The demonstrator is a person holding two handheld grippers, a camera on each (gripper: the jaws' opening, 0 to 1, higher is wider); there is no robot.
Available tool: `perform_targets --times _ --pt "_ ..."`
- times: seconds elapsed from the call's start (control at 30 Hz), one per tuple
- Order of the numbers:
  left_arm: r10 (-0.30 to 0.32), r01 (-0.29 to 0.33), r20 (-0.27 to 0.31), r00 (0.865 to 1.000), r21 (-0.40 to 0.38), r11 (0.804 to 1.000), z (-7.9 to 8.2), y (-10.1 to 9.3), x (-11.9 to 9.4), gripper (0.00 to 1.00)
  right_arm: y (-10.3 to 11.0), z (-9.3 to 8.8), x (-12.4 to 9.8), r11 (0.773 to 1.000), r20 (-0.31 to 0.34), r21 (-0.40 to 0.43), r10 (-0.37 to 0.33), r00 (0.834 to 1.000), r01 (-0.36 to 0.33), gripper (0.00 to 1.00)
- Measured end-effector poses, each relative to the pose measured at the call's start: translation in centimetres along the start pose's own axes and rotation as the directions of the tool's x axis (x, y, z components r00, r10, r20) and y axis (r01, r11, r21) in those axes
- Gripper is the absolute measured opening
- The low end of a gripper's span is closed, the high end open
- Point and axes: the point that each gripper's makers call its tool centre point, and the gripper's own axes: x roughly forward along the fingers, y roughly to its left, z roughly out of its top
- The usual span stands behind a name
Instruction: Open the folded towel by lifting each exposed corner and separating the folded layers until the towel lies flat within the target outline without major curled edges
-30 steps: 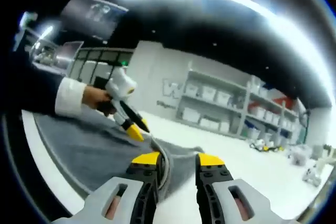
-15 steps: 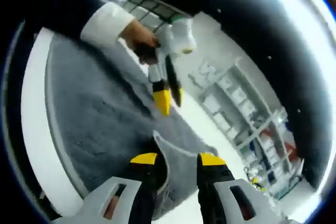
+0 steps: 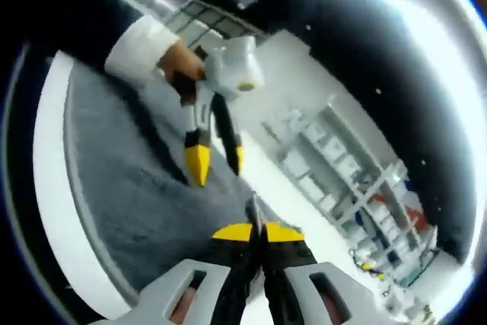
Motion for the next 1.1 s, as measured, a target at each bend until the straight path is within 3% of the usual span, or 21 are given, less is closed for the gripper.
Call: perform_targets --times 0.07,0.1,0.17,0.3,0.47,0.6,0.83,1.0,1.1 --pt "-0.002 0.002 0.001 1.000 0.004 1.000 0.1 -0.1 0.0 0.56 -0.9 -0.1 -0.6 0.995 0.027 0.091 -0.033 0.999 0.031 0.00" --pt "-0.006 0.006 0.003 1.000 0.005 1.000 0.1 -0.2 0.0 0.56 -1.9 -0.4 -1.2 0.972 0.060 0.231 -0.067 0.996 0.052 0.00" --pt "-0.009 0.009 0.003 1.000 -0.001 1.000 0.0 -0.2 0.0 0.56 -3.0 -1.1 -1.8 0.924 0.085 0.373 -0.122 0.989 0.082 0.00" --pt "-0.005 0.005 -0.006 1.000 0.001 1.000 -0.4 -0.1 0.0 0.57 -4.6 -3.2 -2.7 0.866 0.051 0.470 -0.222 0.974 0.173 0.04" --pt "0.009 -0.009 -0.002 1.000 -0.007 1.000 -0.5 0.3 -0.3 0.57 -4.5 -4.6 -3.0 0.844 0.014 0.492 -0.251 0.968 0.211 0.10" --pt "0.015 -0.015 0.002 1.000 -0.014 1.000 -0.4 0.5 -0.4 0.57 -4.6 -6.2 -3.6 0.802 -0.033 0.540 -0.283 0.958 0.256 0.18" --pt "0.018 -0.018 -0.005 1.000 -0.007 1.000 -0.4 0.5 -0.2 0.57 -5.1 -8.0 -4.9 0.761 -0.080 0.573 -0.319 0.944 0.305 0.22" --pt "0.021 -0.021 -0.029 0.999 0.000 1.000 -0.9 0.6 0.1 0.56 -5.9 -8.7 -5.1 0.762 -0.102 0.558 -0.332 0.938 0.330 0.22" --pt "0.019 -0.019 -0.016 1.000 -0.006 1.000 -0.6 0.6 0.0 0.56 -7.1 -8.8 -5.5 0.775 -0.108 0.511 -0.372 0.922 0.372 0.22"
